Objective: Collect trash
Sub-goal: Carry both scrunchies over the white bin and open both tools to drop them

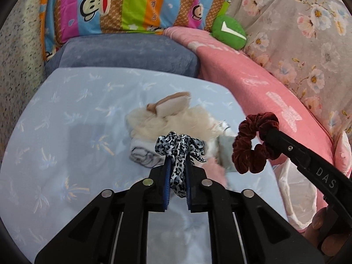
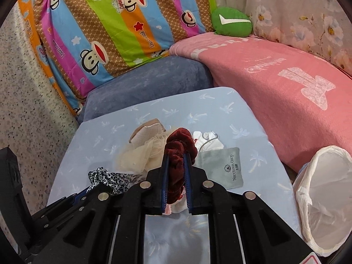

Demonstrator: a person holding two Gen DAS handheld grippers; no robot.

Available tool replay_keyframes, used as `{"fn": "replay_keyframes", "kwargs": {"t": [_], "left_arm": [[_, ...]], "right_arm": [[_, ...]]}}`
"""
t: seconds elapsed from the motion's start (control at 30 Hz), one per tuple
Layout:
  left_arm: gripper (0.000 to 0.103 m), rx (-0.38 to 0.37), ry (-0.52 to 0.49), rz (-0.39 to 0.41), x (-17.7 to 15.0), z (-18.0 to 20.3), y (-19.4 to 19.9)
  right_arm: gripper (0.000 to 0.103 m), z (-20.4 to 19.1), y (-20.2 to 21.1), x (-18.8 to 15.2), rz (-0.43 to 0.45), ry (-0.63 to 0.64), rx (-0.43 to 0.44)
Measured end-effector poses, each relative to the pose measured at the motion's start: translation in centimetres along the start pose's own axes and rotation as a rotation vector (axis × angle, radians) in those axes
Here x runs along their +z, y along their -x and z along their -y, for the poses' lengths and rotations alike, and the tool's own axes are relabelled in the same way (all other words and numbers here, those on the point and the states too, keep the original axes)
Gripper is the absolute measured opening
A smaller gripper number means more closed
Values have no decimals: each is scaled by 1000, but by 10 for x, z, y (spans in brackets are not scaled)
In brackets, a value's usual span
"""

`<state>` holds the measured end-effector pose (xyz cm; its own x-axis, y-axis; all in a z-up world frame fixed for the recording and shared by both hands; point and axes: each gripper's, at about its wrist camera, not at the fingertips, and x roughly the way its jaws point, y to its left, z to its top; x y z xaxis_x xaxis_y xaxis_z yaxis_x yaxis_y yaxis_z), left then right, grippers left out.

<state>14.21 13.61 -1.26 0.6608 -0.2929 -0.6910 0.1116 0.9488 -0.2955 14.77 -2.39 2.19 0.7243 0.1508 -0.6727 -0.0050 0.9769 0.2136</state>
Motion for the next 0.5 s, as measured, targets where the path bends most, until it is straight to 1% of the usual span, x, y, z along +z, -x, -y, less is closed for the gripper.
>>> {"fn": "replay_keyframes", "kwargs": {"t": [0.23,0.5], "left_arm": [[11,-43,-72,51,6,47,21],[11,-92,-158,73,4,105,31]], "right_arm": [[12,27,48,8,77,-27,-9],[12,79,96,5,136,-84,-55]]}}
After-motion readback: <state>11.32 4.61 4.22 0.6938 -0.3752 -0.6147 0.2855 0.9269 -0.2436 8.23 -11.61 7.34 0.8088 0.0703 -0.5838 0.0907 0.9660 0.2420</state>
